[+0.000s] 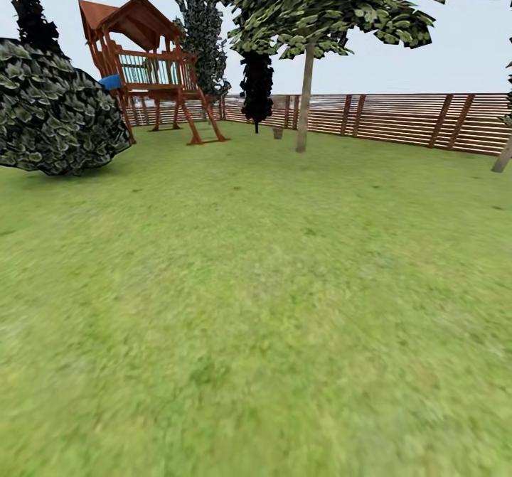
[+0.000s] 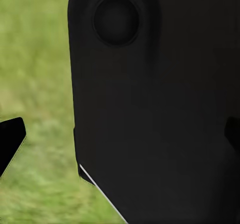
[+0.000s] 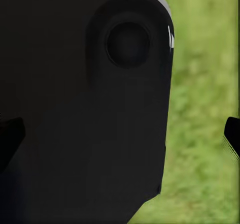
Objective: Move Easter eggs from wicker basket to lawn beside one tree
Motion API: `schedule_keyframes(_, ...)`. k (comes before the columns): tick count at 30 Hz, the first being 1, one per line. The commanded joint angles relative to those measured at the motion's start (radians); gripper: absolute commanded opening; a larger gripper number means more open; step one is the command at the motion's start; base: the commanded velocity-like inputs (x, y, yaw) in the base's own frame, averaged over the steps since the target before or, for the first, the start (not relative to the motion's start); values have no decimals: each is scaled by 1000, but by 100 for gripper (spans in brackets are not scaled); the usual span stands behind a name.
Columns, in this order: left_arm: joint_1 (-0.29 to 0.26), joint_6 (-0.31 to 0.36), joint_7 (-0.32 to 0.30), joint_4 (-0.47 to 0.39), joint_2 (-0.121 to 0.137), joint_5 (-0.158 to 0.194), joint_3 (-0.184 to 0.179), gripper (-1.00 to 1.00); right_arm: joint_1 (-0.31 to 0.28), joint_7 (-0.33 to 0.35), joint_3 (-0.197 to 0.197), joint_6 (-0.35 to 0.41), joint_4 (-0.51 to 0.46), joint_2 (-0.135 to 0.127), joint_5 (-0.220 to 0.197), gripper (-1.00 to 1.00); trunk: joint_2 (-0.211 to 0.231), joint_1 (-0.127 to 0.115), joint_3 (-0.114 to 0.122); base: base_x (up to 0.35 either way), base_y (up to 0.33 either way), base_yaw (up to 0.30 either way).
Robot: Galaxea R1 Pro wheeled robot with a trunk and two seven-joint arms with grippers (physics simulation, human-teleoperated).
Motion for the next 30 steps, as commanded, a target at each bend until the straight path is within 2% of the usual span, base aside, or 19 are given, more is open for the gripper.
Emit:
schedule_keyframes(1, 1, -1, 0, -2, 0, 1, 0, 100, -1, 0, 0, -3, 1, 0, 1, 100, 0, 1, -1, 327, 0, 0)
schedule_keyframes(30, 1, -1, 0, -1, 0, 1, 0, 100, -1, 0, 0, -4, 1, -2, 1, 100, 0, 1, -1, 328, 0, 0)
